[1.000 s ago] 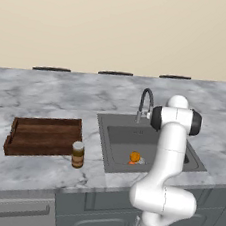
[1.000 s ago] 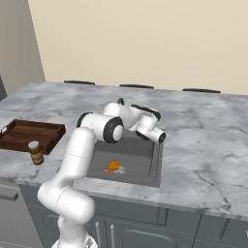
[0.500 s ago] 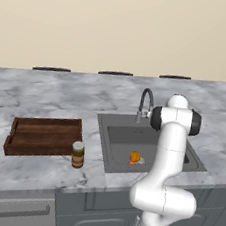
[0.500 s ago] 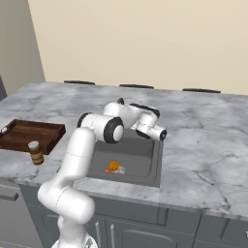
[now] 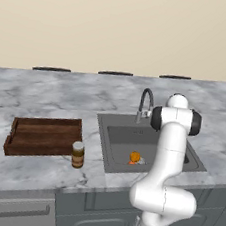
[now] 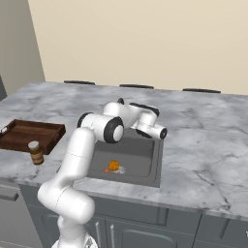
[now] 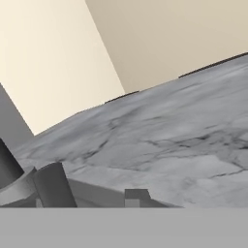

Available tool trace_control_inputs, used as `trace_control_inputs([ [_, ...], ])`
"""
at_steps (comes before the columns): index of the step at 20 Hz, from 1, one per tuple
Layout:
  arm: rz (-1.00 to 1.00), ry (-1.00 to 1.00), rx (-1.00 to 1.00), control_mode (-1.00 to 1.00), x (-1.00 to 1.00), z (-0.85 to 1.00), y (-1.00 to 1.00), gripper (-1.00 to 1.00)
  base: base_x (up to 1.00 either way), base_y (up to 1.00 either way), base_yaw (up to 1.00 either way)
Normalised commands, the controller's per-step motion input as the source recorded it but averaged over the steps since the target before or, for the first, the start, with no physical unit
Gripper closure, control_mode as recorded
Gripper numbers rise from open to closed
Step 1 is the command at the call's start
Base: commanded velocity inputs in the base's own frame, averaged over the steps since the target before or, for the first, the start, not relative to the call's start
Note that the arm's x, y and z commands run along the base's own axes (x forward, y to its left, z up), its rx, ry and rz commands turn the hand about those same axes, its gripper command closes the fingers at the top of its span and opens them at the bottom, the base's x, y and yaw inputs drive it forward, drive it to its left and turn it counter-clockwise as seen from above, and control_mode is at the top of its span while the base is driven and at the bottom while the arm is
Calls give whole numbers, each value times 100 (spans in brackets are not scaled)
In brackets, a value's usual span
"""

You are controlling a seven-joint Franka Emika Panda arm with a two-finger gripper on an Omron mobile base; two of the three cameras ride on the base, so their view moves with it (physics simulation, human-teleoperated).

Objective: Pick up all produce items and place them in the sink. Turn on the sink faucet to wash them. Then turn the sink off and put them in the tray.

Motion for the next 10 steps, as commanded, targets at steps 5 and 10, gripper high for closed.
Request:
trace_control_inputs([
  [5,-5,1,10,-100,0,-8,-29,100,0,0,0],
  [10,-7,5,8,-100,0,-11,-33,100,0,0,0],
])
